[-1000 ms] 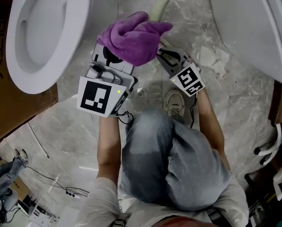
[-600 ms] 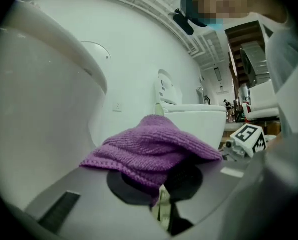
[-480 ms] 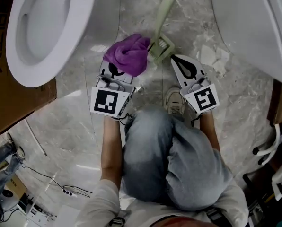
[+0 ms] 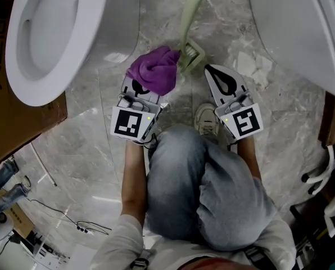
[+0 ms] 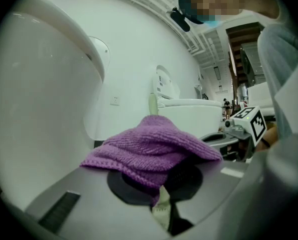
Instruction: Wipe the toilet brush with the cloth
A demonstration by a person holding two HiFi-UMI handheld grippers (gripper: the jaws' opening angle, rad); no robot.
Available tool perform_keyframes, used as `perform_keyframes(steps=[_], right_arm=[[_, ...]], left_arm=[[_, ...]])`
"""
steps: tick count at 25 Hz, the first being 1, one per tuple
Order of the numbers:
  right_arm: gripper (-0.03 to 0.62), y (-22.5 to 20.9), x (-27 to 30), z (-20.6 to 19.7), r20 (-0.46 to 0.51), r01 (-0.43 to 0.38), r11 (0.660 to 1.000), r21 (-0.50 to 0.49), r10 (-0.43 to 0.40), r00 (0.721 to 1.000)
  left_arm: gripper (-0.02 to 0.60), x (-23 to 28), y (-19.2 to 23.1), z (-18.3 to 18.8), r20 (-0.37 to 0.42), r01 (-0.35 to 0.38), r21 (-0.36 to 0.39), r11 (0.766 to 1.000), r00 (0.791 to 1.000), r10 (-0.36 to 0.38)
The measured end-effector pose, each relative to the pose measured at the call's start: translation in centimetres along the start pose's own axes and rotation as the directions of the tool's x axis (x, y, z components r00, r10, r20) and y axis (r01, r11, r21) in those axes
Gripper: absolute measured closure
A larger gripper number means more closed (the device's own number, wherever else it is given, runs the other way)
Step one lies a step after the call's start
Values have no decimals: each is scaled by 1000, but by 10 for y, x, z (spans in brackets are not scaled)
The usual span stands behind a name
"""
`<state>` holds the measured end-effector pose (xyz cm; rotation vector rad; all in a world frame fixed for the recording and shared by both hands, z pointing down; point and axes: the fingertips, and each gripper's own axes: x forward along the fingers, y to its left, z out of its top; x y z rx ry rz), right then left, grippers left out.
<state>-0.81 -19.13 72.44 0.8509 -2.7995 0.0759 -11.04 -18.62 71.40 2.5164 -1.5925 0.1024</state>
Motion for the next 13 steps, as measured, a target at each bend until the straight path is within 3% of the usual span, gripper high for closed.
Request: perform_keyframes(steps=[13], right_arm=[[599,-3,0,4,-3,11,1000,-7,-11,1000]], left_arm=[[543,-2,1,-4,-15,-6,-1,1000,1000,6]])
